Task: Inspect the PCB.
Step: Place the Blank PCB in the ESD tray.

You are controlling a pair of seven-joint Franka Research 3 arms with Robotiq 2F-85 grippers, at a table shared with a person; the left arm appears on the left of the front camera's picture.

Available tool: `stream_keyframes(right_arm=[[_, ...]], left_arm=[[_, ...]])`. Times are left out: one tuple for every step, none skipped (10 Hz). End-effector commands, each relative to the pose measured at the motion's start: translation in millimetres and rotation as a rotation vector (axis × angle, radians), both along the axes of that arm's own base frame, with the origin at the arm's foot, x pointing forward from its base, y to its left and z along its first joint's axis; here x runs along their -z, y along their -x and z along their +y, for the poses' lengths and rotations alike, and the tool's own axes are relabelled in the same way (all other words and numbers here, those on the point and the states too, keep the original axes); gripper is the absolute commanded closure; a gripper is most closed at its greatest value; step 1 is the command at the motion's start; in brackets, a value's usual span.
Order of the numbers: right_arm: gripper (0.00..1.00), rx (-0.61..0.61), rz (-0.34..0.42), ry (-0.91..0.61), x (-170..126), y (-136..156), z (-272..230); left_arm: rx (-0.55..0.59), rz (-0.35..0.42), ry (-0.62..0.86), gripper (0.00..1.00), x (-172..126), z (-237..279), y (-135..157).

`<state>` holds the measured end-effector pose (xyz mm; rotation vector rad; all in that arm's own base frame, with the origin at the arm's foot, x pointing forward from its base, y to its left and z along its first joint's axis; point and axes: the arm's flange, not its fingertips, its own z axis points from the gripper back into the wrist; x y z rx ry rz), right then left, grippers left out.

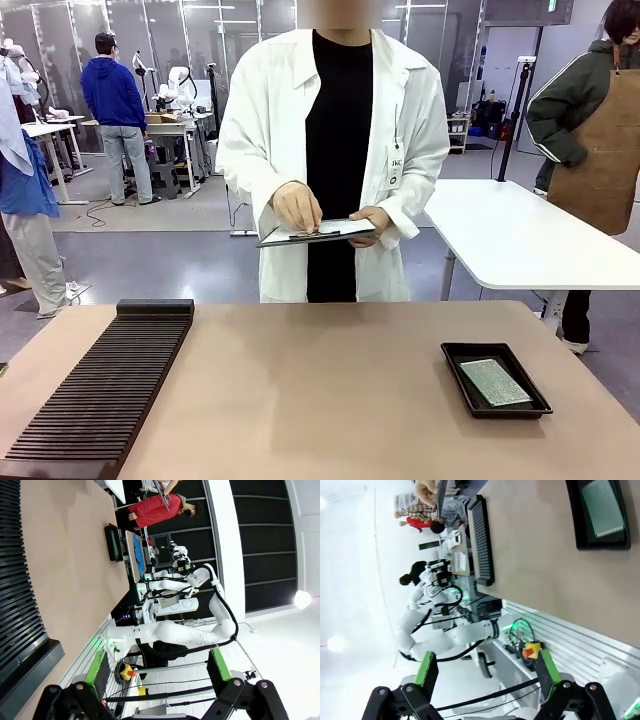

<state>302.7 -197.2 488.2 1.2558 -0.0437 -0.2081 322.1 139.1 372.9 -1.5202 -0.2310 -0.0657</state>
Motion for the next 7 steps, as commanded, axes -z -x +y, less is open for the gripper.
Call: stream_keyframes(right_arm=[[0.00,0.022,-0.018,-0.073,16.6,6.7,-16.8],[0.00,0.029,-0.019,-0.086,22.9,10.6,-17.8],[0.00,0.028,-0.014,-0.107,23.2,9.7,-16.6],[0.00,0.022,0.013,-0.054,20.4,11.6,-17.3],[0.00,0.022,0.013,-0.054,20.4,11.6,-17.3],[0.00,0.022,0.013,-0.054,20.4,11.6,-17.3],[0.00,0.022,0.013,-0.054,20.4,11.6,-17.3]], left_arm=[[0.007,0.010,-0.007,0.00,-4.2,0.0,3.2],[0.007,0.010,-0.007,0.00,-4.2,0.0,3.2],[0.007,0.010,-0.007,0.00,-4.2,0.0,3.2],[0.007,0.010,-0.007,0.00,-4.2,0.0,3.2],[0.007,0.010,-0.007,0.00,-4.2,0.0,3.2],[0.007,0.010,-0.007,0.00,-4.2,0.0,3.2],[0.007,0.010,-0.007,0.00,-4.2,0.0,3.2]])
